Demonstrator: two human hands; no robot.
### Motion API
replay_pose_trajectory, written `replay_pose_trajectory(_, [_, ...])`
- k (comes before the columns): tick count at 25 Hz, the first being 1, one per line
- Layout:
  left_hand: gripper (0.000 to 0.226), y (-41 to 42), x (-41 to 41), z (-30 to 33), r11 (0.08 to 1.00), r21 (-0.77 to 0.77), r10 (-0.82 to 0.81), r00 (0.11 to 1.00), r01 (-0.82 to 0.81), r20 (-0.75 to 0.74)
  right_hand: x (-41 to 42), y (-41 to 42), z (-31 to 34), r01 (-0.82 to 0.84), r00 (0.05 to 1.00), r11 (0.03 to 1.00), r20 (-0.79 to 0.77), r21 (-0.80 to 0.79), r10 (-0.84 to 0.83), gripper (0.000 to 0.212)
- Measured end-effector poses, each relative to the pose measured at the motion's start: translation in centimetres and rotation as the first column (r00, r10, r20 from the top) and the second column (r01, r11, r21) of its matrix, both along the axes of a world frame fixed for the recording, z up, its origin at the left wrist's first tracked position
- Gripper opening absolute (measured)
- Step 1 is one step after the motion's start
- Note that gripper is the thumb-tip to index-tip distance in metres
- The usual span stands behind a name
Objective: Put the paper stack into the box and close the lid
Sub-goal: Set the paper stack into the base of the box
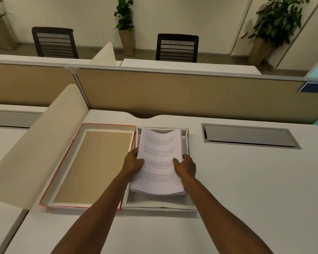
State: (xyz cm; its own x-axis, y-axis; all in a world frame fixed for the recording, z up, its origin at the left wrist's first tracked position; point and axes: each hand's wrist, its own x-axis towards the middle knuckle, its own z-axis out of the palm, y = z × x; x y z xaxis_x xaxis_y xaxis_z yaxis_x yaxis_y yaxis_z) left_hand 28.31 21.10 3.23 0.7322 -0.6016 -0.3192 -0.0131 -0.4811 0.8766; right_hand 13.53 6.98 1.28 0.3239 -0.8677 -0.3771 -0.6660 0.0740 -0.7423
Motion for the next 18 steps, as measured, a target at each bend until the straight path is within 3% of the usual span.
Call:
replay_pose_trajectory(7, [0.045, -0.9, -0.7, -1.1, 0.994, 0.101, -0.051, 0.997, 0.044, 0.066, 0.4, 0.3, -0.6, -0.050, 0.996, 0.993, -0.074, -0.107, 0.042, 0.036])
replay_pose_trajectory(13, [0.093, -1.2, -1.6, -2.0, 0.952, 0.266, -0.207, 0.958, 0.151, 0.199, 0.1, 0.2, -0.7, -0.135, 0.980, 0.972, -0.173, -0.191, 0.102, 0.039])
replay_pose_trajectory(18, [0.098, -1.3, -1.8, -2.6, 0.929, 0.327, -0.252, 0.944, 0.175, 0.212, 0.0, 0.5, -0.4, -0.186, 0.969, 0.961, -0.199, -0.204, 0.146, 0.067])
